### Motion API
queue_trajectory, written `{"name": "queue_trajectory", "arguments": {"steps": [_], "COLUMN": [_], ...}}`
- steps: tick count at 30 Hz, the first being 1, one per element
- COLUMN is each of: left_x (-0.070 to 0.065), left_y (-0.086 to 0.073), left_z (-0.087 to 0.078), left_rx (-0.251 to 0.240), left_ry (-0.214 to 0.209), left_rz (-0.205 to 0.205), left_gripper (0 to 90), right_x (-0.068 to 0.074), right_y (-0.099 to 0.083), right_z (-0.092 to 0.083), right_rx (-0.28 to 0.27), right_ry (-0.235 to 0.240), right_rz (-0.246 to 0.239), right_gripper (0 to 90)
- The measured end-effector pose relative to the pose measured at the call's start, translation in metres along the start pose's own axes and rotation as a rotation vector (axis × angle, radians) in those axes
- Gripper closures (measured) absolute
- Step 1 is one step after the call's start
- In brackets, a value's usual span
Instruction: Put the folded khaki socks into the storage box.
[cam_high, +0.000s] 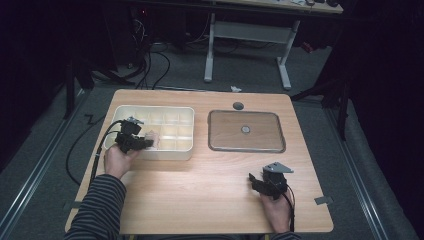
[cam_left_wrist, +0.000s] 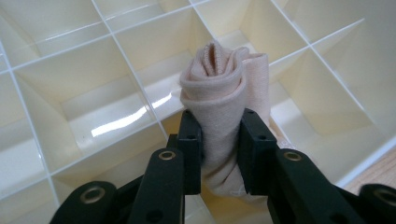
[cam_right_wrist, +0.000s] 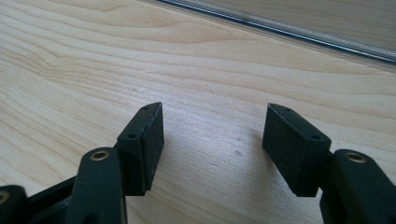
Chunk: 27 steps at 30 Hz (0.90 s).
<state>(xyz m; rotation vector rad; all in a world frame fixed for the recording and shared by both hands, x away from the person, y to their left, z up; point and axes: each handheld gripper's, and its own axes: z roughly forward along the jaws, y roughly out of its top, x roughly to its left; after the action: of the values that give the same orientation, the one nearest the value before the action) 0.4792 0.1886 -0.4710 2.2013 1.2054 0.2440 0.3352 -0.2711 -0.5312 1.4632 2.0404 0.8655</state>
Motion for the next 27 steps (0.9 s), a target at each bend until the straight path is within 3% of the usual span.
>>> {"name": "queue_trajectory", "arguments": {"steps": [7,12,16,18,27], "left_x": [-0.003,-0.003,-0.003,-0.002,-0.001], "left_y": [0.0,0.0,0.001,0.001,0.005], "left_z": [0.004,0.004,0.001,-0.001,-0.015], "left_rx": [0.046,0.044,0.024,0.012,-0.096], "left_ry": [0.011,0.004,-0.021,-0.015,0.029], "left_rz": [0.017,0.007,-0.014,-0.02,-0.054], "left_gripper": [73.8,71.7,61.8,59.0,59.5], "right_x": [0.0,0.0,0.0,0.0,0.0], "right_y": [0.0,0.0,0.0,0.0,0.0], "right_z": [0.0,0.0,0.0,0.0,0.0], "right_rx": [0.0,0.0,0.0,0.0,0.0], "right_ry": [0.0,0.0,0.0,0.0,0.0], "right_rz": [0.0,0.0,0.0,0.0,0.0], "right_gripper": [38.6,38.6,38.6,38.6,38.6]}}
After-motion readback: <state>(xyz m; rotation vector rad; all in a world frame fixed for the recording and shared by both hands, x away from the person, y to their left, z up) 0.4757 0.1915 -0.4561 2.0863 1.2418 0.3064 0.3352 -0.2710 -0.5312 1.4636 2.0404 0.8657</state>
